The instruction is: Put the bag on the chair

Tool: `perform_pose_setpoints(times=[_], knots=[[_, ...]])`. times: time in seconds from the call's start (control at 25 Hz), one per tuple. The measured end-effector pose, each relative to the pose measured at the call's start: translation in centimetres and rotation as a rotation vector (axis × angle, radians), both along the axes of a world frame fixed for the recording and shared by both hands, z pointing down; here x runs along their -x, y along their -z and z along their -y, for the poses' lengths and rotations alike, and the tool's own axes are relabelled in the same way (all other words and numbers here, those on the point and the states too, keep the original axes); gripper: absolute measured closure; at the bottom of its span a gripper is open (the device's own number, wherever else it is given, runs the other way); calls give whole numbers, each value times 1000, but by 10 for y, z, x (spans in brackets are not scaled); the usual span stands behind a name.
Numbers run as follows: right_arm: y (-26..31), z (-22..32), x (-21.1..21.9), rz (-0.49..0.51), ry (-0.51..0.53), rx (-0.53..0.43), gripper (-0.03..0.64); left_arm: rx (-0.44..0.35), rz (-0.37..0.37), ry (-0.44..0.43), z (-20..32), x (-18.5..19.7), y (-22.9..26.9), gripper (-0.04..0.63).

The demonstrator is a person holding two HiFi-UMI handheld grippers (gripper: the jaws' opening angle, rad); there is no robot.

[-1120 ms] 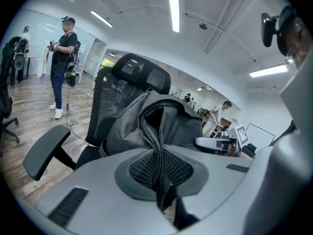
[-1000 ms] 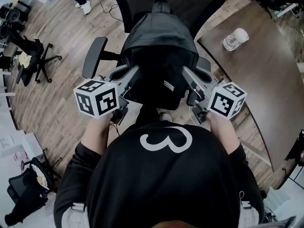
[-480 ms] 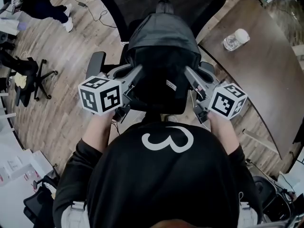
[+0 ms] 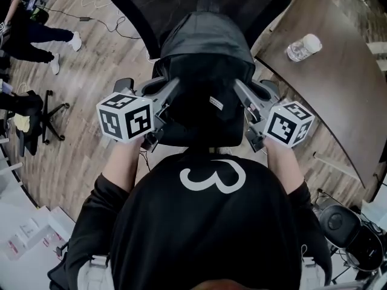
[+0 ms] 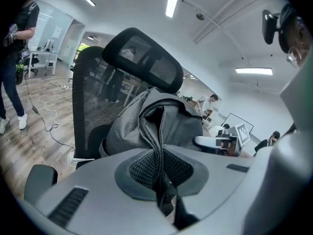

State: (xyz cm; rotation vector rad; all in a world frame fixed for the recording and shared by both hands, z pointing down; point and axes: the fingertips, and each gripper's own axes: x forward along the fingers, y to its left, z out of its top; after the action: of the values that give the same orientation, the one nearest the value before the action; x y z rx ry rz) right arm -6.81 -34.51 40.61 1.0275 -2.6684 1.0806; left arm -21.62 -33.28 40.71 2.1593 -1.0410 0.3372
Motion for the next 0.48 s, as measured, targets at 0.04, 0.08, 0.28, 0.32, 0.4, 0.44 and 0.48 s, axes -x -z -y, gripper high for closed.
perform_pose_setpoints(times=[0.04,0.08,0.28,0.32,0.4,0.44,0.48], knots=[[-2,3,2,0,-7,3,563,-3,5,-7,4,2,-2,555],[-5,5,3,-1,-14,4,563,-5,11,-14,7,3,-5,555],[-15,11,3,-16,-49,-1,563,-5,13,-41,16,3,-17,555],[-17,12,2,-17,-55,-1,563,-4,13,-45,18,2,-19,555],[-21,17,-1,-19,-65,1,563,0,14,-51,23,-1,-23,555],[-25,21,-2,-20,-67,2,563,4,15,-52,27,-2,-26,555],[-28,25,-3,-20,-69,4,563,9,16,-53,30,-2,-29,555]])
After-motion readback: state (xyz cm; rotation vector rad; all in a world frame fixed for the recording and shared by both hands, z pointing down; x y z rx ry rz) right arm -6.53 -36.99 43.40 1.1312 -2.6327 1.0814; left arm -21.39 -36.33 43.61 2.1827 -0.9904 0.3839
